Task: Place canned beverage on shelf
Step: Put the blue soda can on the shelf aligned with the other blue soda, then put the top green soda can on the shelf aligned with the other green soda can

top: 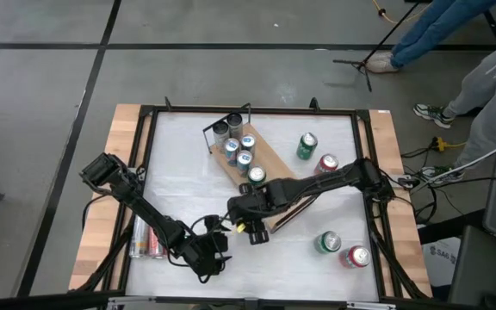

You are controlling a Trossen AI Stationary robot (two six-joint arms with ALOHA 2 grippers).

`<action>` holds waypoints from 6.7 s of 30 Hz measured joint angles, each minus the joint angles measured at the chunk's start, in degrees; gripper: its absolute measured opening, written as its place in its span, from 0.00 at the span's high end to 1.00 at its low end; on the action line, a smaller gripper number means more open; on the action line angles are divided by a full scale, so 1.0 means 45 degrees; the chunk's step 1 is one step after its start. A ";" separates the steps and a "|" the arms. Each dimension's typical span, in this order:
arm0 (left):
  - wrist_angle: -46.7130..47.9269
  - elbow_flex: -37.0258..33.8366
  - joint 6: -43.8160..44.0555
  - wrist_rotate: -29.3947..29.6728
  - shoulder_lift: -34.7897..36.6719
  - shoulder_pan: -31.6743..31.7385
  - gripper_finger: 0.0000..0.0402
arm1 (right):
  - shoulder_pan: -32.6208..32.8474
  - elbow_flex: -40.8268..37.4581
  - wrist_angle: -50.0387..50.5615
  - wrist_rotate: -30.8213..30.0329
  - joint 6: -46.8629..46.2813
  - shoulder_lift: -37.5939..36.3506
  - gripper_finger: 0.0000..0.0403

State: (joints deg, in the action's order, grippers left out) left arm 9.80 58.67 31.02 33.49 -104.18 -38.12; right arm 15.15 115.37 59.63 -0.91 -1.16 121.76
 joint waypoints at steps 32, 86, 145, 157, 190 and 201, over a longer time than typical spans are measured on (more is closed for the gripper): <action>0.0417 0.0000 -0.0652 -0.0531 0.0841 0.2143 0.02 | -0.4895 0.0017 0.5655 0.0834 0.2780 -0.6047 0.45; -0.0344 -0.5809 -0.4331 -0.5672 1.0880 0.7220 0.02 | -0.6851 -0.6591 -0.2724 0.2334 0.5361 -0.4844 0.45; -0.0344 -0.5809 -0.4356 -0.5663 1.0870 0.7215 0.02 | -0.6861 -0.6581 -0.3619 0.2332 0.5230 -0.4699 0.20; -0.0345 -0.5809 -0.4351 -0.5663 1.0870 0.7215 0.02 | -0.6875 -0.4287 -0.0368 0.2212 0.5233 -0.4841 0.20; -0.0388 -0.5809 -0.4346 -0.5551 1.0870 0.7215 0.02 | -1.0946 -0.8637 0.0764 0.0218 -0.4349 -0.7453 0.20; -0.0388 -0.5809 -0.4351 -0.5556 1.0870 0.7218 0.02 | -1.0955 -0.9896 -0.0065 0.0009 -0.5126 -0.7452 0.20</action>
State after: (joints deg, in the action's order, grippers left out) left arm 8.05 32.53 11.44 8.49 -55.27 -5.64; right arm -34.15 70.84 59.34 -0.87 -24.23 88.23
